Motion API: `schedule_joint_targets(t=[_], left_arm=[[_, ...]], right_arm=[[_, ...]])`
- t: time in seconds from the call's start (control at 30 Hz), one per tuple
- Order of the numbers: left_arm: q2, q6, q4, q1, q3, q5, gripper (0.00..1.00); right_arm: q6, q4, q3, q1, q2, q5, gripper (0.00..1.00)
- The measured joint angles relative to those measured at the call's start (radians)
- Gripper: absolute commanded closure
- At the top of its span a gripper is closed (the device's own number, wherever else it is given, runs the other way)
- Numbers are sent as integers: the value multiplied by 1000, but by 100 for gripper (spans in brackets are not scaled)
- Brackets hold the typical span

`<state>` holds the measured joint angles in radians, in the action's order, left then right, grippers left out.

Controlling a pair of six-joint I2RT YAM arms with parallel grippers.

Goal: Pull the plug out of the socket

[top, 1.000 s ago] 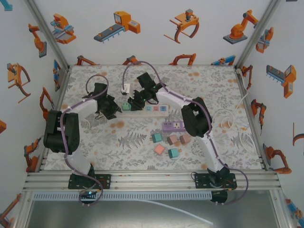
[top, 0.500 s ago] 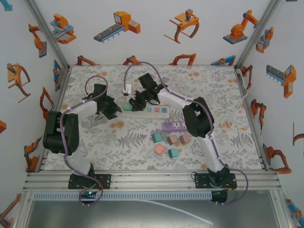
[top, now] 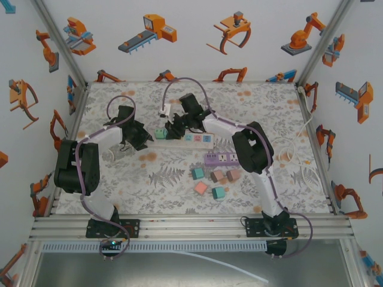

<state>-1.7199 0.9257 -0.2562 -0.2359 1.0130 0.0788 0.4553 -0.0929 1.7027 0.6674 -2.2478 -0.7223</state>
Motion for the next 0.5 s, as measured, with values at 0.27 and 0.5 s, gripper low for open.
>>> schedule_joint_targets(t=[0.27, 0.5], left_arm=[[0, 2, 0, 0, 0, -1, 58], [1, 3, 0, 0, 0, -2, 55]], right_arm=[[-79, 157, -73, -19, 63, -47, 100], [-92, 212, -74, -20, 95, -51, 100]])
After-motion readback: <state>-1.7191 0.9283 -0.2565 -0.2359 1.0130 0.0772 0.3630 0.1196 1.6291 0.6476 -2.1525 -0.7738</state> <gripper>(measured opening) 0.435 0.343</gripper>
